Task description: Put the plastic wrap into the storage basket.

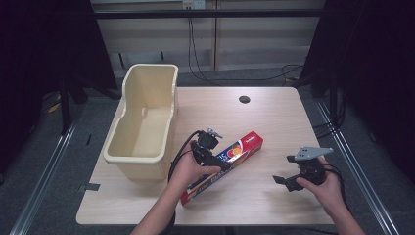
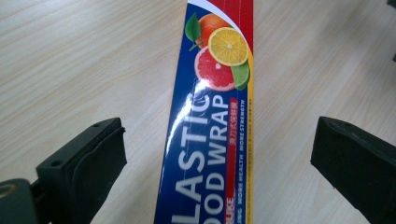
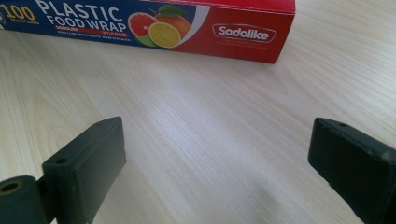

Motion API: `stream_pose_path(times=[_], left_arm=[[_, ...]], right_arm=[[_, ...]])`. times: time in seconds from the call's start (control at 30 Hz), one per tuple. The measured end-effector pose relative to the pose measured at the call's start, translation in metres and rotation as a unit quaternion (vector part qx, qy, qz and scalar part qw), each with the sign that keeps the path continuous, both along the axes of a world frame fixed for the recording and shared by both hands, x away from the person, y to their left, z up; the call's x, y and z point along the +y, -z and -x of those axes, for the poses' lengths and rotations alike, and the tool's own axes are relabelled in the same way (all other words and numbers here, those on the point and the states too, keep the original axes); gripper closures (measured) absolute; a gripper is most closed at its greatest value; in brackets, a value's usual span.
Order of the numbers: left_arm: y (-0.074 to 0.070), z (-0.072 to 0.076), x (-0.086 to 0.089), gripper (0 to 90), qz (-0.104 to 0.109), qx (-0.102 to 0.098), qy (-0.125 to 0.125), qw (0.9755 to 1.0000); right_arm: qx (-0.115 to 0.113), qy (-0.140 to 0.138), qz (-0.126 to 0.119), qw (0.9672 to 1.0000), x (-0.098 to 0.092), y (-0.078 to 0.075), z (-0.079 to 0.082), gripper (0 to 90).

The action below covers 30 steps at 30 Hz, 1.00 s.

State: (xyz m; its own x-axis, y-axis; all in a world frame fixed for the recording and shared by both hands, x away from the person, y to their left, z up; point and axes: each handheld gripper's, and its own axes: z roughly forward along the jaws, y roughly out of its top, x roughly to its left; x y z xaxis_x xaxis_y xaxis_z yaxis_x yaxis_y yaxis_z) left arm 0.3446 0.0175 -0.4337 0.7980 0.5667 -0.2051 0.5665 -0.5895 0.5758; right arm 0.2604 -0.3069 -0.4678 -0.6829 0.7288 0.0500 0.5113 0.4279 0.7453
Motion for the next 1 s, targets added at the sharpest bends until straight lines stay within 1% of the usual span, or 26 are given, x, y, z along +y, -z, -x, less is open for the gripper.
stream_pose_path(times=[0.03,0.07,0.1,0.23,0.27,0.3,0.4,0.43,0.5,0.53,0.6,0.63,0.73,0.77,0.83,0.9,0.97,1.0], left_arm=[[0.001,-0.001,-0.002,2.9,0.002,0.005,0.004,1.0000],[0.001,-0.002,-0.004,3.2,-0.002,0.008,0.009,0.9999],[0.001,-0.003,-0.007,3.2,-0.007,0.006,0.010,0.9999],[0.002,-0.005,-0.011,4.3,-0.012,0.008,0.014,0.9998],[0.002,-0.006,-0.012,4.4,-0.017,0.009,0.021,0.9996],[0.002,-0.006,-0.013,4.5,-0.021,0.011,0.018,0.9996],[0.003,-0.007,-0.015,4.8,-0.024,0.012,0.021,0.9994],[0.003,-0.008,-0.016,4.8,-0.025,0.008,0.024,0.9994],[0.004,-0.009,-0.019,5.5,-0.030,0.014,0.029,0.9990],[0.005,-0.009,-0.020,5.5,-0.035,0.014,0.028,0.9989],[0.007,-0.011,-0.020,5.8,-0.042,0.015,0.030,0.9986],[0.007,-0.011,-0.020,6.0,-0.042,0.015,0.030,0.9986],[0.010,-0.012,-0.020,6.2,-0.047,0.020,0.026,0.9984],[0.011,-0.013,-0.019,6.3,-0.053,0.023,0.027,0.9980],[0.012,-0.014,-0.019,6.4,-0.053,0.025,0.027,0.9979],[0.014,-0.015,-0.020,7.2,-0.065,0.028,0.033,0.9970],[0.016,-0.015,-0.020,7.4,-0.063,0.030,0.030,0.9971],[0.016,-0.016,-0.021,7.8,-0.070,0.032,0.033,0.9965]], right_arm=[[0.000,-0.001,0.000,1.0000,-0.001,0.000,0.000,4.3],[0.001,-0.001,-0.002,1.0000,-0.001,0.000,0.000,4.3],[-0.002,-0.001,-0.003,1.0000,-0.002,0.000,0.000,4.3],[0.001,0.004,-0.005,1.0000,-0.002,-0.001,0.000,4.3],[0.000,0.000,-0.005,1.0000,-0.002,0.000,-0.001,4.3],[0.000,0.001,-0.004,1.0000,-0.001,0.000,-0.001,4.3],[0.001,0.003,-0.005,1.0000,0.000,0.000,-0.001,4.3],[0.001,0.005,-0.006,1.0000,0.000,0.000,-0.002,4.3],[0.001,0.000,-0.011,0.9999,0.001,-0.001,-0.003,4.3],[0.002,0.003,-0.010,0.9999,0.001,-0.001,-0.002,4.2],[-0.001,0.001,-0.007,1.0000,0.002,0.000,-0.003,4.3],[-0.001,0.001,-0.007,1.0000,0.002,0.000,-0.003,4.3],[0.003,0.001,-0.008,1.0000,0.002,0.000,-0.003,4.3],[0.002,0.000,-0.009,1.0000,0.002,0.000,-0.003,4.3],[0.003,0.000,-0.010,0.9999,0.002,0.000,-0.003,4.3],[0.004,0.000,-0.013,0.9999,0.001,0.000,-0.003,4.3],[0.003,0.001,-0.013,0.9999,0.001,0.000,-0.003,4.3],[0.003,0.000,-0.015,0.9999,0.001,-0.001,-0.003,4.3]])
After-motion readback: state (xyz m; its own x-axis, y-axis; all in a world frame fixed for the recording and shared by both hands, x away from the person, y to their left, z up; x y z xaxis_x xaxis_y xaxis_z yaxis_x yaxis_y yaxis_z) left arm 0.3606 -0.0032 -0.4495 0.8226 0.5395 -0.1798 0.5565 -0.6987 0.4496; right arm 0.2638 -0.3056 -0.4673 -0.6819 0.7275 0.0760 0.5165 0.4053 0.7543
